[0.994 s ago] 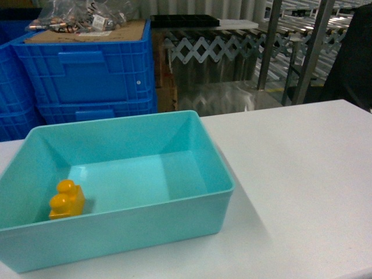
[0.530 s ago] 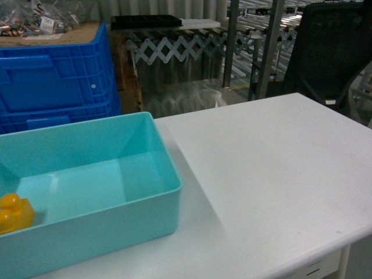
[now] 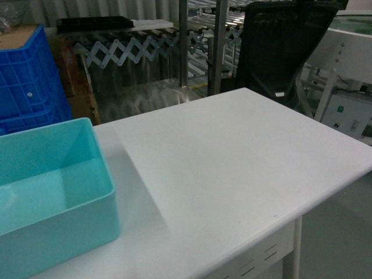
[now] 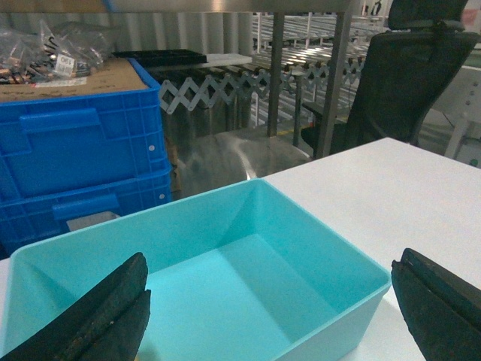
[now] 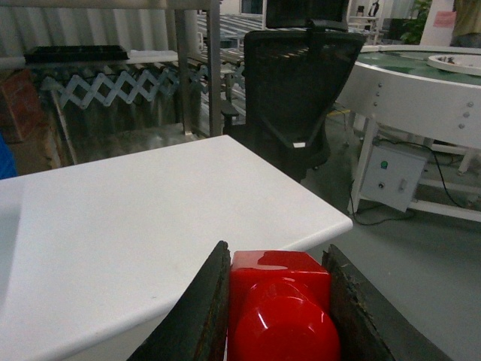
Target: Pick red block from blue box to shelf
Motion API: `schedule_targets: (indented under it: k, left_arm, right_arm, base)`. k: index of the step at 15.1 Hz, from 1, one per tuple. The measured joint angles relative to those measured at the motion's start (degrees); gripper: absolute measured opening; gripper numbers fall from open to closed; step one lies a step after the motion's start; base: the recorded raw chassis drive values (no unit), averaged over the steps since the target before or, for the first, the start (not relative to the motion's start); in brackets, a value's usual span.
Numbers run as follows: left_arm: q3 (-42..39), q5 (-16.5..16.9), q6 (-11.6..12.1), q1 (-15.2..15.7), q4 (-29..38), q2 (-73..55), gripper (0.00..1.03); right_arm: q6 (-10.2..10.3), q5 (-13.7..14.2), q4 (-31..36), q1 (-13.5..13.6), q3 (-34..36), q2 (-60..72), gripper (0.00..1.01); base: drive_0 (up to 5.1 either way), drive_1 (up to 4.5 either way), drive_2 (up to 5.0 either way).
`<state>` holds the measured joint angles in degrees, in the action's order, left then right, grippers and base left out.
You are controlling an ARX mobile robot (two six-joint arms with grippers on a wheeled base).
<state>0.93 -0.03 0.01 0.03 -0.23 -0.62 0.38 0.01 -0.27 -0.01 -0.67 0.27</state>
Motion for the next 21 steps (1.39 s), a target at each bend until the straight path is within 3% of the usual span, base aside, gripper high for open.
schedule_targets:
  k: [21]
  left_arm:
    - [0.0, 0.0, 0.0, 0.0, 0.0, 0.0, 0.98]
  right_arm:
    - [0.0, 0.0, 0.0, 0.0, 0.0, 0.0, 0.29]
  base:
    - [-1.4, -1.38, -1.4]
